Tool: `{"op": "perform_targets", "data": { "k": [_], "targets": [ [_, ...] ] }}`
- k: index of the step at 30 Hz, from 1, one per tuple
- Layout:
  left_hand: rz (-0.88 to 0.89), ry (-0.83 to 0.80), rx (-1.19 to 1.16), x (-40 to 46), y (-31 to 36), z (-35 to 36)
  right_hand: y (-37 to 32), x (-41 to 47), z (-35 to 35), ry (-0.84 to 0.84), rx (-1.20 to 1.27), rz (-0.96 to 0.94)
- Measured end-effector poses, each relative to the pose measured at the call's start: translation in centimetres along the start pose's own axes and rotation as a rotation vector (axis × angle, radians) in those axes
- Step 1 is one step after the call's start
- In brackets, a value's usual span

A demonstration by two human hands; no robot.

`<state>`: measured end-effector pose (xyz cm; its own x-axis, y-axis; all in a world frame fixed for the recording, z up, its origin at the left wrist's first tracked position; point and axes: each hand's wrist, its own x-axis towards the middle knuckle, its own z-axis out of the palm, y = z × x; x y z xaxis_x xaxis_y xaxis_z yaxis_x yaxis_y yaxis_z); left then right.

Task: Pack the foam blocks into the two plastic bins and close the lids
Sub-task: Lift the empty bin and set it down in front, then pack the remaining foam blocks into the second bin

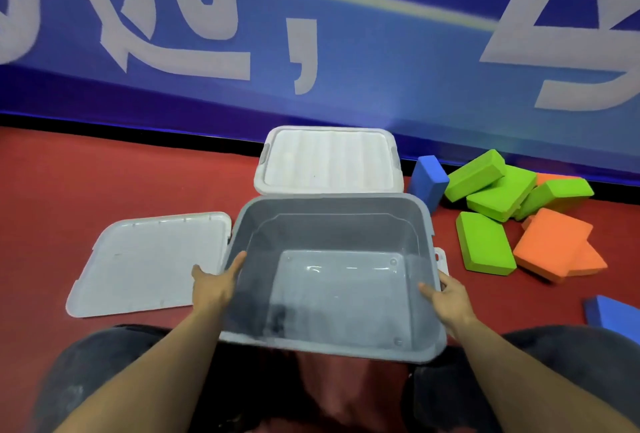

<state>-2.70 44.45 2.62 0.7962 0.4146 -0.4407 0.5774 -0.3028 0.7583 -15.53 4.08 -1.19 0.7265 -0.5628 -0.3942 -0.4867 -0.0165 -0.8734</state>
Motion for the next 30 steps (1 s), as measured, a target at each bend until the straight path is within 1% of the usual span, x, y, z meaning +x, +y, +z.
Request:
{"op": "perform_targets", "data": {
  "k": [2, 3, 6, 9, 13, 15, 17, 18, 19, 22, 24, 25, 26, 28, 30],
  "targets": [
    [-0.097, -0.13, 0.018, 1.2, -0.4, 0.9, 0.5, 0.4, 0.1, -0.025, -0.051, 0.001],
    [-0.117, -0.154, 0.083, 1.6, -0.6, 1.4, 0.8, 0.8, 0.1, -0.033, -0.062, 0.011],
    [-0.134, -0.1, 0.355, 3.4, -1.6, 2.8, 1.6, 2.0, -0.2, -0.031, -0.089, 0.034],
    [-0.207, -0.134, 0.383, 5.0, -2.9, 4.0, 1.9, 3.0, -0.2, -0.017, -0.032, 0.066],
    [-0.13, -0.134, 0.473, 7.4, -3.3, 6.0, 2.6, 5.0, 0.8, -0.021, -0.024, 0.104],
    [-0.105, -0.143, 0.473, 8.4, -2.8, 6.9, 6.8, 9.0, 0.7, -0.033, -0.1, 0.105],
    [-0.099, -0.157, 0.487, 9.1, -2.3, 8.0, 11.7, 13.0, 0.1, -0.053, -0.157, 0.161],
    [-0.088, -0.165, 0.497, 9.1, -2.1, 8.6, 12.7, 14.0, 0.0, -0.045, -0.194, 0.205],
    [-0.064, -0.17, 0.512, 8.9, -1.8, 9.2, 12.4, 14.0, -0.1, -0.042, -0.216, 0.232],
    [0.046, -0.152, 0.602, 6.7, -0.3, 11.2, 10.8, 13.9, -0.5, -0.031, -0.28, 0.231],
    [0.121, -0.133, 0.666, 4.5, 1.1, 12.5, 8.5, 13.3, -1.1, -0.021, -0.315, 0.197],
    [0.158, -0.151, 0.677, 3.7, 1.9, 13.2, 4.4, 11.0, -0.9, -0.011, -0.329, 0.169],
    [0.191, -0.187, 0.678, 2.9, 2.7, 14.0, 2.1, 10.0, -1.3, 0.001, -0.346, 0.151],
    [0.252, -0.266, 0.662, 1.4, 4.6, 15.5, -1.4, 8.9, -2.8, 0.037, -0.373, 0.099],
    [0.318, -0.33, 0.611, -0.3, 6.7, 17.5, -3.5, 9.1, -5.2, 0.099, -0.396, 0.1]
  ]
}}
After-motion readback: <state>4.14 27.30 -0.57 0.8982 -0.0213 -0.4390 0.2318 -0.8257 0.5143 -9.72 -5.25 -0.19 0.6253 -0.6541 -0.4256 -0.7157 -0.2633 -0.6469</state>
